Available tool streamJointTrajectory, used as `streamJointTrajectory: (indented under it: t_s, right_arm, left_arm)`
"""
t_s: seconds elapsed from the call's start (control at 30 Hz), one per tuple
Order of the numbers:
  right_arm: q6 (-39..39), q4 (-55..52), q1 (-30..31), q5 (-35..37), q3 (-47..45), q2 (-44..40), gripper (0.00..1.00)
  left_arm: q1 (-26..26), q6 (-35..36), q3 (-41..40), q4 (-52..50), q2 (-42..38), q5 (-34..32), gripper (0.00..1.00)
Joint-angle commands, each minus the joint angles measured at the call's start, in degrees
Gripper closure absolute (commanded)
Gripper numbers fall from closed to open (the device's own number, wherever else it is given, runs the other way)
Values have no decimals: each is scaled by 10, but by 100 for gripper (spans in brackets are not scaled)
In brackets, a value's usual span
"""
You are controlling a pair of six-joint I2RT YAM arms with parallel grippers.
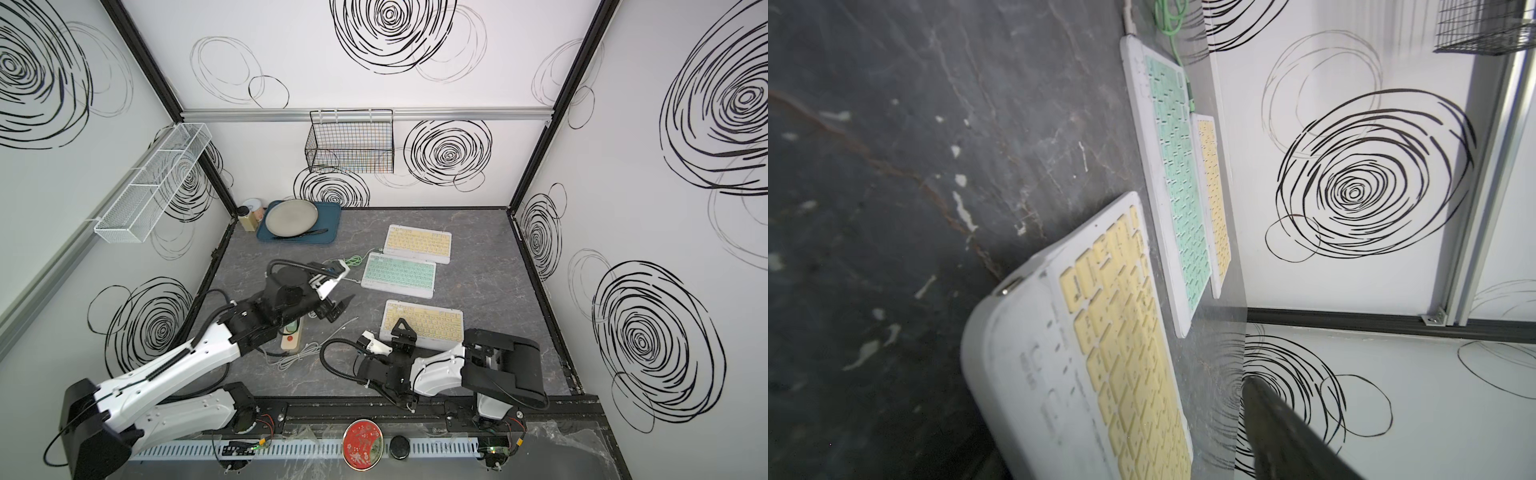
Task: Unplug the wireless keyboard
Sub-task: Place the power cord at the center of the board.
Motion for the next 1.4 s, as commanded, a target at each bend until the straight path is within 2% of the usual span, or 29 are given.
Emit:
streamJointTrajectory:
  t_s: [0.0, 0.07, 0.13, 0.27, 0.4, 0.47, 0.5, 0.57, 0.6, 0.67, 0.7, 0.73, 0.93, 1.03, 1.1, 1.17, 1.27, 1.37]
  right_arm:
    - [0, 39, 4, -12, -16, -53, 1]
    - [-2, 47, 6, -27, -24, -84, 0]
    - [-5, 64, 11, -26, -34, -110, 0]
    - [0, 70, 9, -73, -49, -161, 0]
    - [30, 81, 5, -42, -50, -198, 0]
    - [72, 52, -1, -37, -38, -222, 0]
    - [112, 16, -6, -35, -23, -233, 0]
    - [131, 2, -5, -36, -11, -257, 0]
    - [149, -8, -9, -48, -6, -271, 0]
    - [148, -8, -27, -111, -12, -299, 0]
    - [148, -6, -36, -129, -20, -312, 0]
    - [153, -6, -39, -127, -27, -325, 0]
    - [130, 19, -64, -125, -70, -439, 0]
    - [132, 25, -101, -156, -77, -486, 0]
    - [172, 8, -126, -168, -63, -500, 0]
    - [217, -2, -146, -178, -39, -488, 0]
    - [309, -47, -159, -187, 35, -416, 4]
    - [377, -82, -158, -245, 128, -300, 17]
  left_arm:
    - [36, -190, -38, 85, -71, -119, 1]
    - [60, -223, -70, 94, -117, -111, 0]
    - [76, -287, -112, 105, -162, -165, 1]
    - [97, -406, -158, 73, -220, -295, 1]
    - [99, -510, -131, -33, -202, -393, 1]
    - [99, -558, -106, -93, -181, -435, 1]
    - [98, -607, -89, -134, -174, -462, 1]
    - [98, -702, -73, -207, -173, -498, 1]
    - [98, -708, -79, -205, -183, -505, 1]
    - [102, -625, -104, -130, -211, -478, 1]
    - [109, -581, -112, -99, -227, -450, 0]
    - [115, -570, -115, -91, -238, -433, 0]
    - [136, -560, -141, -66, -295, -391, 1]
    - [144, -538, -141, -75, -311, -390, 1]
    - [155, -530, -141, -86, -308, -377, 0]
    - [173, -534, -146, -92, -301, -354, 0]
    - [223, -560, -150, -122, -280, -308, 1]
    - [291, -559, -161, -141, -263, -246, 1]
